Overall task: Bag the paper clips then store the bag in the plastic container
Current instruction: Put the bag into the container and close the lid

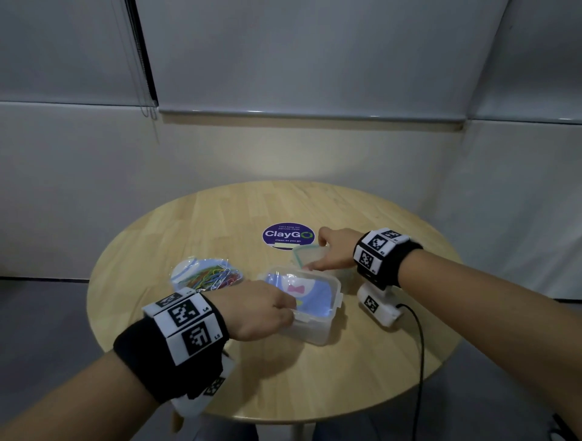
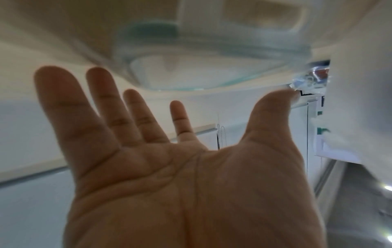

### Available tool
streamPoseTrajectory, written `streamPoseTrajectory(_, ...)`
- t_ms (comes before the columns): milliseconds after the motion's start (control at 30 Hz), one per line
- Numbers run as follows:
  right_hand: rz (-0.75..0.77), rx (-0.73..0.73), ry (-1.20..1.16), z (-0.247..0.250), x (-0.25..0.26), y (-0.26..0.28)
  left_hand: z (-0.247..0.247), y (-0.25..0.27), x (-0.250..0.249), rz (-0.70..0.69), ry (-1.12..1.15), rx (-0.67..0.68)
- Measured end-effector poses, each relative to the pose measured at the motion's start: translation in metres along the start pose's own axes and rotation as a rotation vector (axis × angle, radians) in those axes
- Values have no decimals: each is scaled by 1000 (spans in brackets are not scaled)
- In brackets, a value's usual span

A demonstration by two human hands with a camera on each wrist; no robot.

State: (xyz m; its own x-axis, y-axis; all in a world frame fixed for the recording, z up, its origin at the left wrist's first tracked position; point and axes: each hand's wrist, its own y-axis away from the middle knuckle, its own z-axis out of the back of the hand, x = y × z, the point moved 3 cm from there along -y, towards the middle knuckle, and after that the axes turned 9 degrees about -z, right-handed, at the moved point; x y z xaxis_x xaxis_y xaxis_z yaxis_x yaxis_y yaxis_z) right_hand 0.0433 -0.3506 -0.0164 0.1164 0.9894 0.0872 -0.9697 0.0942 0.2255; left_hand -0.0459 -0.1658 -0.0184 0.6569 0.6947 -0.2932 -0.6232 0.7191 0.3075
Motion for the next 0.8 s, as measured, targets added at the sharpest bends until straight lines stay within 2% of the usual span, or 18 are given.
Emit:
streamPoseTrajectory(200,-31,90,42,-9,20,-11,0,2,-3,51,-33,-23)
streamPoseTrajectory(333,-21,102,72,-10,14,-12,2,2,-9,-8,-103,-11)
streamPoseTrajectory(400,-33,99,-2,-3,-2,-12,2,1,-8,-18,-104,-12)
streamPoseTrajectory(467,-39,136,-205,14,-20,-4,2,2,-7,-27,-94,-13)
streamPoseTrajectory(533,28,243,-526,34,-29,16,0,1,-5,-38,-95,-17)
streamPoseTrajectory(600,194,328,-652,44,-21,46,0,-4,-2,-71,-135,-22)
streamPoseTrajectory(700,404,316,-456,31,7,81,0,-10,5,-129,-94,-39)
streamPoseTrajectory(800,445,180,-308,15,26,85,3,-7,8,-179,127,-59)
